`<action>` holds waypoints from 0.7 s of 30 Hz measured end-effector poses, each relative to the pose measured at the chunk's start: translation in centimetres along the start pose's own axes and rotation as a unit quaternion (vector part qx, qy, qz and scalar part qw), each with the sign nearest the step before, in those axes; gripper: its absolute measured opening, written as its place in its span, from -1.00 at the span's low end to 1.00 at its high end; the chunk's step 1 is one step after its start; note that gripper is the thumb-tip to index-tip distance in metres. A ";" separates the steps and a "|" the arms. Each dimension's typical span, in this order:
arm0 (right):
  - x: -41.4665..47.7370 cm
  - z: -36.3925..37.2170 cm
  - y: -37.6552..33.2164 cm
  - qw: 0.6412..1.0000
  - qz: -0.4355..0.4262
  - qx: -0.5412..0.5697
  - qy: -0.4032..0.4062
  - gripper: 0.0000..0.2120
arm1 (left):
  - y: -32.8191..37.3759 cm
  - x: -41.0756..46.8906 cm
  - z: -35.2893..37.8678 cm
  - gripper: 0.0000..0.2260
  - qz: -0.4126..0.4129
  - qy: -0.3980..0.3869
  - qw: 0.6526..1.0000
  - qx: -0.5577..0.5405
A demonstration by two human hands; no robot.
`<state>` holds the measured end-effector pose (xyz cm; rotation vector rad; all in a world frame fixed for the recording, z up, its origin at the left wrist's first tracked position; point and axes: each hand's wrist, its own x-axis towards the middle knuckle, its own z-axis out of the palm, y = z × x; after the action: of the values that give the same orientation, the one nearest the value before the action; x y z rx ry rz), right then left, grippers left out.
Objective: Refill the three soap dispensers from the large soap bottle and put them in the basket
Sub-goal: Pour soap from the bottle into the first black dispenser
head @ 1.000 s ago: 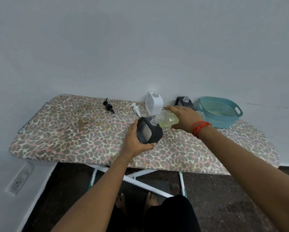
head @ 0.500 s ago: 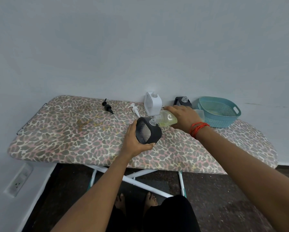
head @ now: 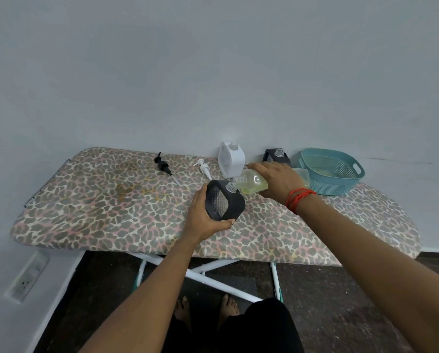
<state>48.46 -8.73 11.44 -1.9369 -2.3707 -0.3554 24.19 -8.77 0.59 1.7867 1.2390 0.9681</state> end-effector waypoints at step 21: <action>-0.2 -0.1 -0.3 1.000 0.002 -0.010 0.018 -0.32 | 0.2 0.0 -0.1 0.16 0.000 -0.001 1.000 0.003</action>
<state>48.24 -9.01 11.41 -1.9275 -2.3496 -0.4124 24.19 -8.83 0.78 1.7905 1.2424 0.9637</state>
